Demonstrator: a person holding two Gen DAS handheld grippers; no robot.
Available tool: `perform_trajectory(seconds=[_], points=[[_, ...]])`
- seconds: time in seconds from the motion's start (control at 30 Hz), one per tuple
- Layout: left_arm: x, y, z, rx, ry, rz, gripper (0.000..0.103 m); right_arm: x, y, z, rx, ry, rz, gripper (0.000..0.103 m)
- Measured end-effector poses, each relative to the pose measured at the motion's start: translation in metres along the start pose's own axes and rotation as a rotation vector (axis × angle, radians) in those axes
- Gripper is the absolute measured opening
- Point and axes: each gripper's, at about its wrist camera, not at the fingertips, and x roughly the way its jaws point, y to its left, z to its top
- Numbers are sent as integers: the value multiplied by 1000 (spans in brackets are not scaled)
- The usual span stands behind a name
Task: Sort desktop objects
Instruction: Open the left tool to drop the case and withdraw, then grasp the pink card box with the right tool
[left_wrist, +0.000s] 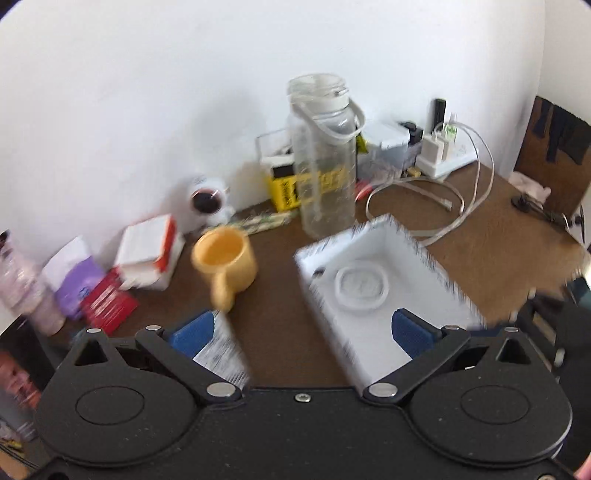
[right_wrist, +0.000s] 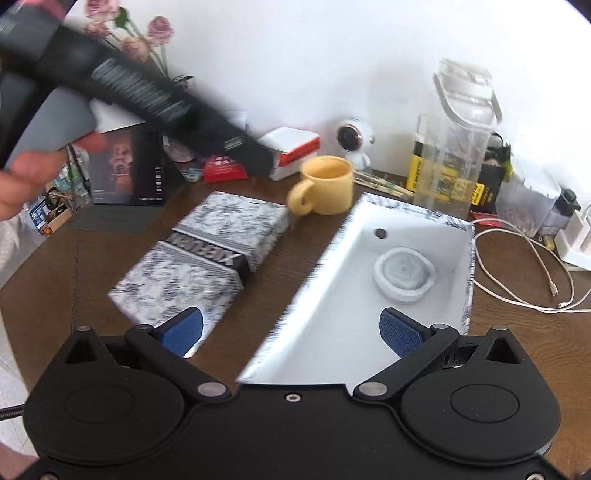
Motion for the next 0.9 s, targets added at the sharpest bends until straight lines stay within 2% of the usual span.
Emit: perform_trajectory(seconds=[0.07, 0.27, 0.47, 0.7, 0.9], points=[[-19, 11, -19, 8, 20, -8, 103, -15, -6, 4, -21, 10, 7, 103], [-65, 41, -80, 27, 57, -29, 103, -27, 50, -4, -113, 46, 1, 103], [-86, 56, -137, 3, 98, -22, 103, -22, 85, -21, -237, 115, 78, 103], [-99, 54, -196, -64, 160, 1, 103, -7, 111, -44, -514, 255, 185, 103], [-109, 34, -225, -100, 188, 45, 103, 0, 122, -65, -708, 340, 276, 103]])
